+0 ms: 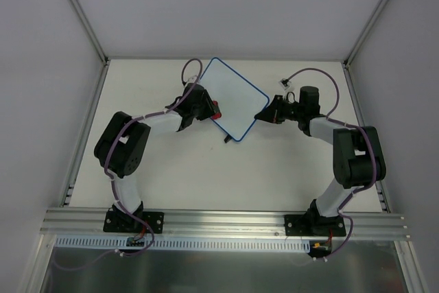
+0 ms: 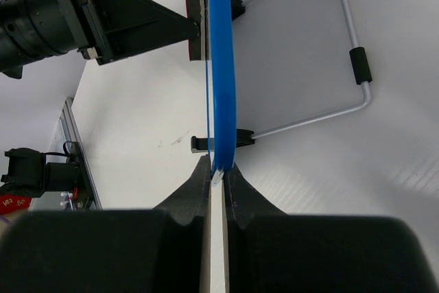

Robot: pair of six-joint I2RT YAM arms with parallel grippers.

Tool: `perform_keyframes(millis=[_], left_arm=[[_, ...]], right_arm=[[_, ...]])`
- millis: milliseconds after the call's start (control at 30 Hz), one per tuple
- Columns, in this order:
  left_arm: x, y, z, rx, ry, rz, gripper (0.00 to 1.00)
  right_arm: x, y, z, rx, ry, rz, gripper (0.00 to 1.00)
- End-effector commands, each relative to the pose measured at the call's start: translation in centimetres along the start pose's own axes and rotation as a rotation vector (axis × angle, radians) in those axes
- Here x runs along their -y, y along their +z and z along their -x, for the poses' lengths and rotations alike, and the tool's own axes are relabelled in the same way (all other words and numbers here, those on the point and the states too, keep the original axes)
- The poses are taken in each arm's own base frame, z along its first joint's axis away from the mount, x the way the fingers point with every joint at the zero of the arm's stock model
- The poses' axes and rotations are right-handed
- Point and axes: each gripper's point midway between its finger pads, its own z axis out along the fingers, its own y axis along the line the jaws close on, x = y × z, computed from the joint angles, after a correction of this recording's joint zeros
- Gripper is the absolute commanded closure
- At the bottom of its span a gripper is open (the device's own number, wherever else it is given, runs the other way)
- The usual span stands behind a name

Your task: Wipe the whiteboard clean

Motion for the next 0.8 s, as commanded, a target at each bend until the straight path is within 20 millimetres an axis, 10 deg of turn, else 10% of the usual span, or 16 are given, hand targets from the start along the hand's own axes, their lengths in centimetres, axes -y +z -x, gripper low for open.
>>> perform_keyframes(millis=[0,400,767], left_arm=[[3.3,0.8,-5.3,-0.108,0.049,-0.065,1.0],[1.9,-6.3,1.0,0.091,0.27,0.078,1.0],[-0.7,-11.3,2.1,0.16,0.399,0.138,1.0]], right_arm=[[0.7,0.7,-0.4,-0.006,-0.077,-0.007,1.0],[0.6,0.5,-0.4,-0.001,-0.08,-0.012,0.9],[0.5,-0.3,0.1,0.029,-0.09,-0.047,0.45]])
